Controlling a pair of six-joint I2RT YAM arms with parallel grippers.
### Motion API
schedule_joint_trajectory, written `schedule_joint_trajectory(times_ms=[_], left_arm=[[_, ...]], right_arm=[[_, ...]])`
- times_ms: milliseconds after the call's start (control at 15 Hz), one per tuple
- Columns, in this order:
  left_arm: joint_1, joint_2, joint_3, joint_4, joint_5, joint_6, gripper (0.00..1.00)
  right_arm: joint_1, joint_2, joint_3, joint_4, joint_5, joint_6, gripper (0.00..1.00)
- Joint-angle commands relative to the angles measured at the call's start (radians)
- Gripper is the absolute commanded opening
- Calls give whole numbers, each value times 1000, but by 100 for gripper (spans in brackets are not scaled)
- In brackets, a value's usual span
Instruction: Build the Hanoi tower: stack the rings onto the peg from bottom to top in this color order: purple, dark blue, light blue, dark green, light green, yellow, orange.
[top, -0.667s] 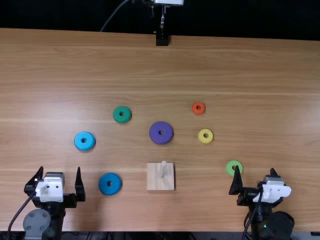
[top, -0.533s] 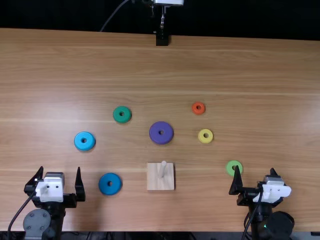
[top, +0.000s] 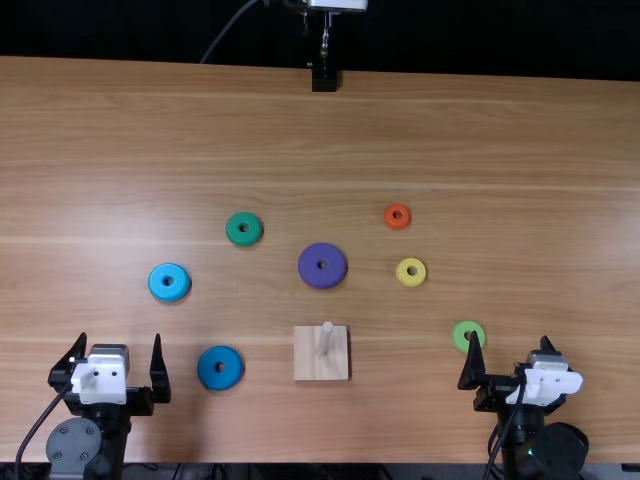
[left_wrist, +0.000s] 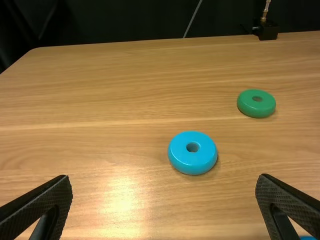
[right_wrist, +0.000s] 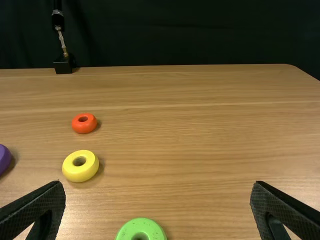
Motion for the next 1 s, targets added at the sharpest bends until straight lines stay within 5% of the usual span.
schedule_joint_trajectory(times_ms=[0,933], left_arm=[[10,-12,-104,-76,13,5,100],[-10,-12,-102,-41,16,7,100]], right_arm=[[8,-13,-63,-60,31,5,100],[8,-13,-63,-60,31,5,100]])
